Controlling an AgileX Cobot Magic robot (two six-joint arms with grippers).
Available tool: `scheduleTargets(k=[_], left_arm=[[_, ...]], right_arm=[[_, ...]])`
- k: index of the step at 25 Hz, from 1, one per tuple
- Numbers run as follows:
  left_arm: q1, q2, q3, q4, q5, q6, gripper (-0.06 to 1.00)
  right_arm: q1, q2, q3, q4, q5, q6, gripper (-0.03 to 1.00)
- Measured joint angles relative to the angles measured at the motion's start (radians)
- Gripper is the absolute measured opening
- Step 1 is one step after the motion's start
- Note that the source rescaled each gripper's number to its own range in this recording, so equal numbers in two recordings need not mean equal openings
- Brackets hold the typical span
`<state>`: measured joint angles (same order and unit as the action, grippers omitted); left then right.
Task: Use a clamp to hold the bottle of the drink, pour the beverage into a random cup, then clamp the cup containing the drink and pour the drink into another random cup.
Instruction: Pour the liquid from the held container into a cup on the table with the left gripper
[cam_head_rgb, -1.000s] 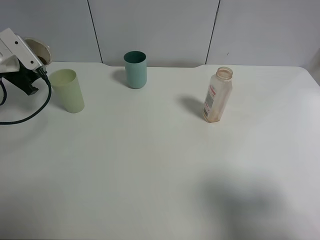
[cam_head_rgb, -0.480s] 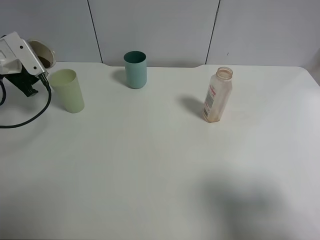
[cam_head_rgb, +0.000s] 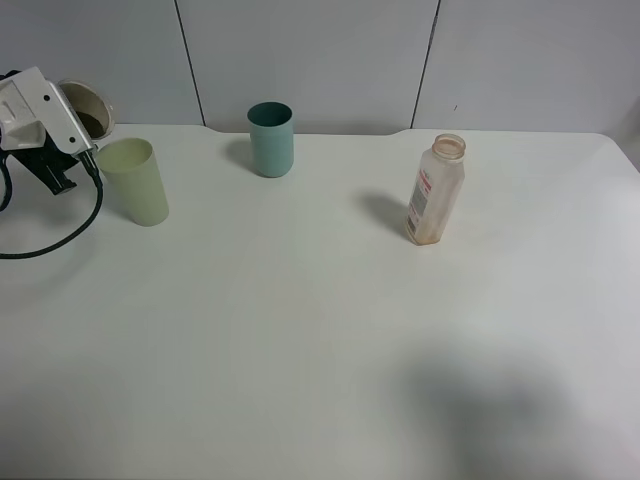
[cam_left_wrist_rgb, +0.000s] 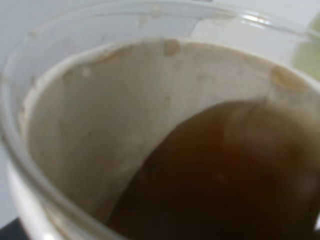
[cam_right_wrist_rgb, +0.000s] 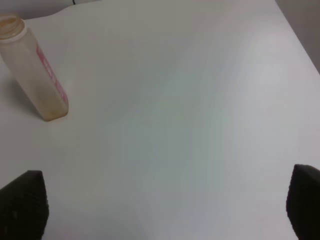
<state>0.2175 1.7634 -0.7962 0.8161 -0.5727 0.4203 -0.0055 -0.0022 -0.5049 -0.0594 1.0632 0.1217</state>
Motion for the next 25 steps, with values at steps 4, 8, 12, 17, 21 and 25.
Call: scheduleTargets(k=[4,8,12,17,21,25], left_arm=[[0.0,0.0,-0.021,0.014,0.01,0.0,0.0],[0.0,0.0,-0.036,0.025,0.02,0.0,0.0],[0.0,0.0,-0.036,0.039,0.029,0.001,0.0],[0.0,0.0,-0.036,0.045,0.029,0.006,0.0],[0.0,0.0,-0.036,0.058,0.029,0.008,0.0],[0.0,0.0,-0.036,0.072,0.029,0.008,0.0]], right_arm=[[0.0,0.0,0.0,0.0,0.0,0.0,1.0],[0.0,0.0,0.0,0.0,0.0,0.0,1.0],[0.0,0.0,0.0,0.0,0.0,0.0,1.0],[0.0,0.0,0.0,0.0,0.0,0.0,1.0],[0.0,0.0,0.0,0.0,0.0,0.0,1.0],[0.0,0.0,0.0,0.0,0.0,0.0,1.0]])
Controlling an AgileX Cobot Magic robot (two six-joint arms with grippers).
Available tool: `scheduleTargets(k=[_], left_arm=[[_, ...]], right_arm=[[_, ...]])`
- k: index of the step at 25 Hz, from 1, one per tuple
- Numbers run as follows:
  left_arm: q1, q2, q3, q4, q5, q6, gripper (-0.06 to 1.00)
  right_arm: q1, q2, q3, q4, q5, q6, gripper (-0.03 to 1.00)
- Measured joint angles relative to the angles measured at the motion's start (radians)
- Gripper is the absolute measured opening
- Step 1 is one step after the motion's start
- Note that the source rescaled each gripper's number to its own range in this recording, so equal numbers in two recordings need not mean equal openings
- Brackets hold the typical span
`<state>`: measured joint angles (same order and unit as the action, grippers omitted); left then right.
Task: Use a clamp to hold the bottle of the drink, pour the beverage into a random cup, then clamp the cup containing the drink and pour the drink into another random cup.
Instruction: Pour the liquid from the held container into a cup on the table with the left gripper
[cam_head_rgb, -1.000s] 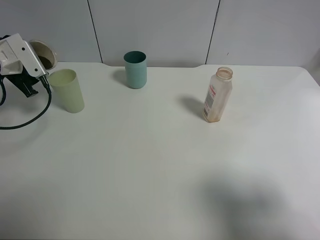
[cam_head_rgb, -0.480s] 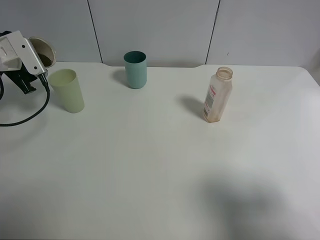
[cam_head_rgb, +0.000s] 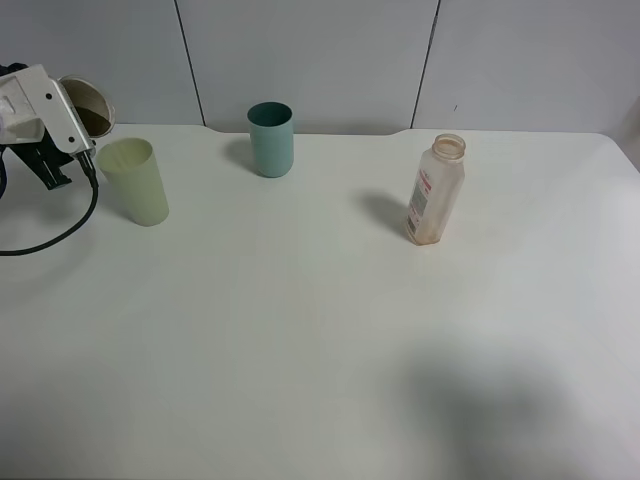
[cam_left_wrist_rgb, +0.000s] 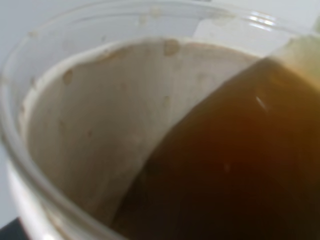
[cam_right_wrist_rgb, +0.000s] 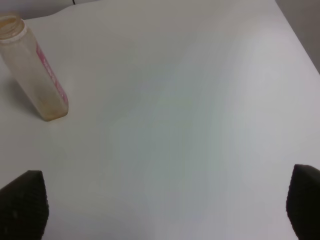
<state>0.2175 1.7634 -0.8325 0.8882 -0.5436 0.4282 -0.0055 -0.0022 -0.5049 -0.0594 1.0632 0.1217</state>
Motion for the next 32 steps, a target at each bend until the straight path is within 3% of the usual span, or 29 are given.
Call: scheduleTargets(k=[32], left_arm=[[0.0,0.0,0.0,-0.006,0.0,0.133,0.0]], right_arm=[[0.0,0.0,0.0,0.0,0.0,0.0,1.0]])
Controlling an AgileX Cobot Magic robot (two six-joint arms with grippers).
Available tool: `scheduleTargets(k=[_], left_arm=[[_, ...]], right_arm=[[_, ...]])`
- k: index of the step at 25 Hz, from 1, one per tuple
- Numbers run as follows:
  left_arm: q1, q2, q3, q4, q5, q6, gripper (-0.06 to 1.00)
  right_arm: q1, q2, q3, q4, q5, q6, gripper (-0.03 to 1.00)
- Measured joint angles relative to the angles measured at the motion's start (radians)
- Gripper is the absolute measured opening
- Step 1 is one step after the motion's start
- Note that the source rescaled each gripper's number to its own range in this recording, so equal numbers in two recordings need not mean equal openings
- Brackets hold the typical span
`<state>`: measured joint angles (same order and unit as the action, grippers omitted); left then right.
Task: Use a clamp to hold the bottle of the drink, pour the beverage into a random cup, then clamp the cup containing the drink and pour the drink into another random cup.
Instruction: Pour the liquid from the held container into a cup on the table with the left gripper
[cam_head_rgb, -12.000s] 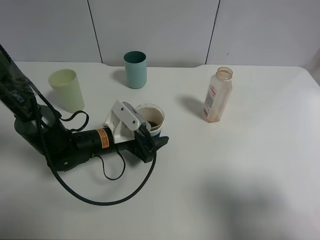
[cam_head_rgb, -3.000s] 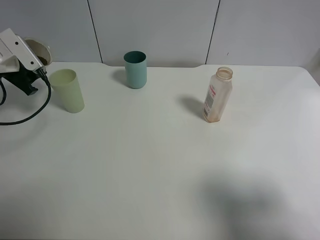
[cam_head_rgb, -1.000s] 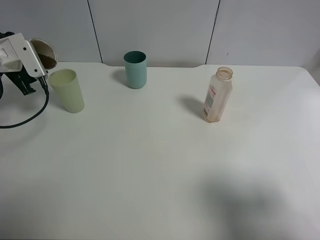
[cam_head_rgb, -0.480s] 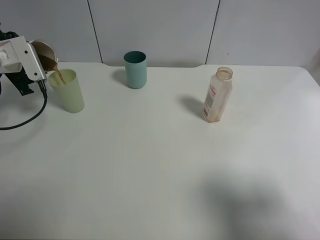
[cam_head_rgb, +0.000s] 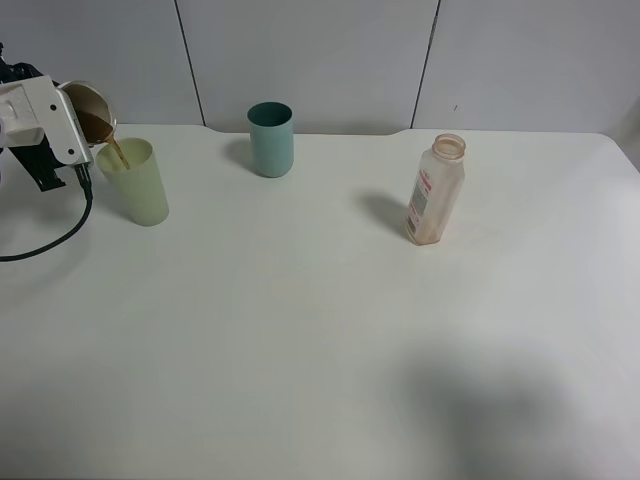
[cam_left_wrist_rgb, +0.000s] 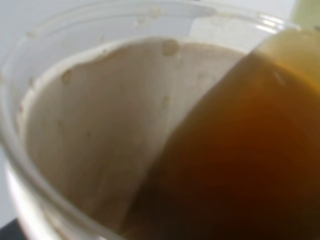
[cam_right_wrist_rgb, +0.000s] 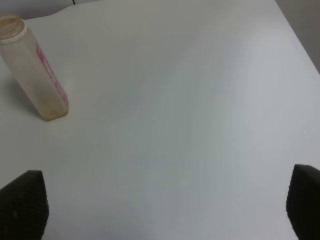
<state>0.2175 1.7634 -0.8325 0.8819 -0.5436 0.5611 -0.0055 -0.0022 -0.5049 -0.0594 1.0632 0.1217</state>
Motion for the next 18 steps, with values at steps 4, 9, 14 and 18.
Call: scheduleTargets(k=[4,9,14,18], left_arm=[[0.0,0.0,0.0,-0.012,0.0,0.005,0.0],[0.0,0.0,0.0,-0.019,-0.008,0.005,0.0],[0.0,0.0,0.0,-0.022,-0.023,0.01,0.0],[0.0,0.0,-0.011,-0.031,-0.034,0.012,0.0]], right_arm=[[0.0,0.0,0.0,0.0,0.0,0.0,1.0],[0.0,0.0,0.0,0.0,0.0,0.0,1.0],[0.0,0.0,0.0,0.0,0.0,0.0,1.0],[0.0,0.0,0.0,0.0,0.0,0.0,1.0]])
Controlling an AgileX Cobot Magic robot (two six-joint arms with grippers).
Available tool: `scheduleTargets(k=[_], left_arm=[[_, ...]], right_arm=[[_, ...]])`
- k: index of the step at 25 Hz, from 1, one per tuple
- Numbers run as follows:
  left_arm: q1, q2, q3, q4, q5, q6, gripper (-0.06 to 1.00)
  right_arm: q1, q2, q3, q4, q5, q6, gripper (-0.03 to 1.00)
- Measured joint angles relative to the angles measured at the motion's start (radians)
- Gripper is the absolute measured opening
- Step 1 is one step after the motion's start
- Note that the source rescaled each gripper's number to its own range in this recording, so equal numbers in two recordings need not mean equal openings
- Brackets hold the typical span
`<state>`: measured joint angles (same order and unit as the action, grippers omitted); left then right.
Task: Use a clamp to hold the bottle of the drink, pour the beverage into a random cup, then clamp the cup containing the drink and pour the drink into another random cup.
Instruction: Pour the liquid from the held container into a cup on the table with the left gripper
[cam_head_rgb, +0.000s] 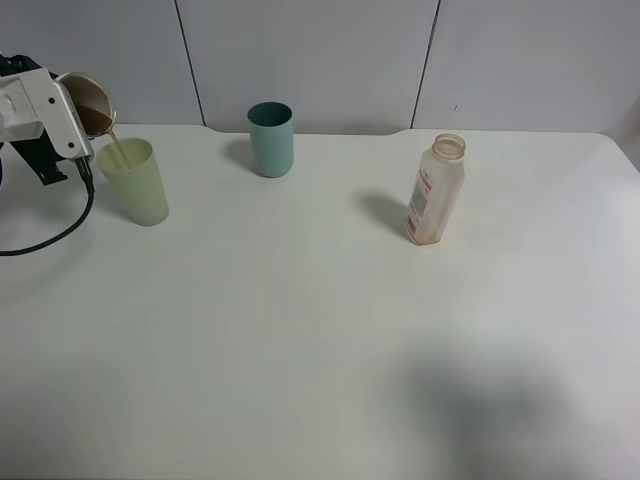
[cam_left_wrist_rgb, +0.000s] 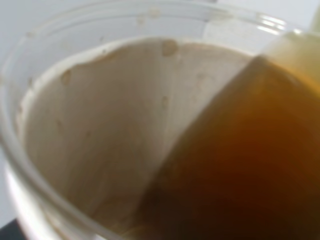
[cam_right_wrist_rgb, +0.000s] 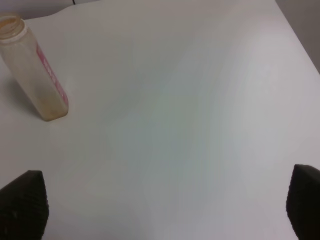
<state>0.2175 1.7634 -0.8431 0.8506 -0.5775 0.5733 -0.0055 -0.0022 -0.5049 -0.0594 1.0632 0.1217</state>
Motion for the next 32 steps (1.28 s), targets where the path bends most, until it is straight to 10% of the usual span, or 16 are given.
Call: scheduleTargets(k=[32], left_arm=[[0.0,0.0,0.0,-0.013,-0.053,0.047,0.0]], right_arm=[[0.0,0.0,0.0,0.0,0.0,0.0,1.0]])
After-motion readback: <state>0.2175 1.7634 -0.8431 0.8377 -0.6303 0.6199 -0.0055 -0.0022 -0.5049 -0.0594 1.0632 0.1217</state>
